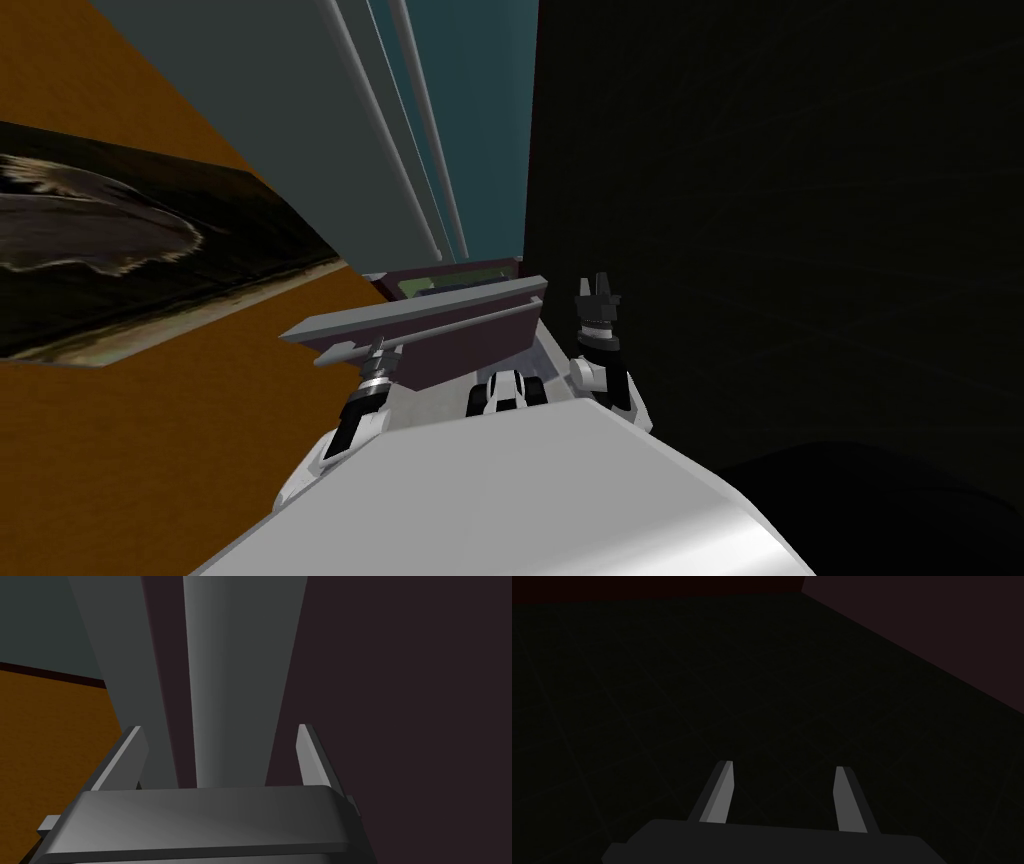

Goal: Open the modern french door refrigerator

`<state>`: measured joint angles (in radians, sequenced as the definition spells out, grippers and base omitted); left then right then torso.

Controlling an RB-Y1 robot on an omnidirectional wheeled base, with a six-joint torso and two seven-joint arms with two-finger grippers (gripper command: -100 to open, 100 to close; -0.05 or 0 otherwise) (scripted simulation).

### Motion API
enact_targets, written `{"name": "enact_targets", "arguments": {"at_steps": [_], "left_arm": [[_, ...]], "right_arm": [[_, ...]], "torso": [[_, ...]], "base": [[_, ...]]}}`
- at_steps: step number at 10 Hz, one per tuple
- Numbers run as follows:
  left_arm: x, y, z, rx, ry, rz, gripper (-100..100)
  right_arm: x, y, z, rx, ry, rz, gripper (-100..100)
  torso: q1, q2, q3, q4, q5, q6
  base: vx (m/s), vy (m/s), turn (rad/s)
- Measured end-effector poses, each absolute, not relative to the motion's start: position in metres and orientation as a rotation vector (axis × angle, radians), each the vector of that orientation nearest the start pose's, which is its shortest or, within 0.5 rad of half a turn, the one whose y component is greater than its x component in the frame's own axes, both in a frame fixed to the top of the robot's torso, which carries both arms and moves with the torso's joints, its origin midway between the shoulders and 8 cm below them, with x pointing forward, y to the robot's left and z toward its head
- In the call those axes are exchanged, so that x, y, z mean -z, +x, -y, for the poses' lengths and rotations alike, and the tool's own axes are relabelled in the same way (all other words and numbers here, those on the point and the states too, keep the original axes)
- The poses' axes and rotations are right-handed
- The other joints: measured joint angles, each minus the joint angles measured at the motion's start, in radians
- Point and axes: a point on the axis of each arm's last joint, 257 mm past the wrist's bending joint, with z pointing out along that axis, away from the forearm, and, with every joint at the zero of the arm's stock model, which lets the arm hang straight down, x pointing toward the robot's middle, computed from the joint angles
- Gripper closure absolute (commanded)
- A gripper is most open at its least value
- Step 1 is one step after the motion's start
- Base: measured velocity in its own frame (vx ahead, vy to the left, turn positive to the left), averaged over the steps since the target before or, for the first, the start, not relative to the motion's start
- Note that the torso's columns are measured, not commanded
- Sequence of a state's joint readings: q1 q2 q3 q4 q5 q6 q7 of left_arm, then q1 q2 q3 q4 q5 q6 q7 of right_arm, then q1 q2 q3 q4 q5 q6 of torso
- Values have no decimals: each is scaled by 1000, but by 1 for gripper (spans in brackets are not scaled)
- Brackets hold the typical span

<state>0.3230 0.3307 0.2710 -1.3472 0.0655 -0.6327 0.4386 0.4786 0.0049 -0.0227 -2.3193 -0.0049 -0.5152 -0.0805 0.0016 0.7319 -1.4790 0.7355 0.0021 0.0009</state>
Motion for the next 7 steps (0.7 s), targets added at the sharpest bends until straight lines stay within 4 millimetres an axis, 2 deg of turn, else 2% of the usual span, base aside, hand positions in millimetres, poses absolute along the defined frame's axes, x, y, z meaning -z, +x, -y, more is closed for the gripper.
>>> {"name": "enact_targets", "arguments": {"at_steps": [2, 5, 7], "left_arm": [[244, 378, -503, 1158, -1219, -863, -100], [220, 380, -522, 1155, -1214, -862, -100], [212, 377, -530, 1149, -1228, -866, -100]], "right_arm": [[-52, 332, 283, -1382, 628, -532, 0], [-52, 332, 283, -1382, 628, -532, 0], [-52, 332, 283, -1382, 628, -532, 0]], "torso": [[0, -4, -3, 1, -4, 1], [-5, 10, 5, 5, -5, -1], [-9, 14, 7, 9, -9, -1]], "base": [[36, -44, 0], [7, -58, -12], [-2, -32, 5]]}}
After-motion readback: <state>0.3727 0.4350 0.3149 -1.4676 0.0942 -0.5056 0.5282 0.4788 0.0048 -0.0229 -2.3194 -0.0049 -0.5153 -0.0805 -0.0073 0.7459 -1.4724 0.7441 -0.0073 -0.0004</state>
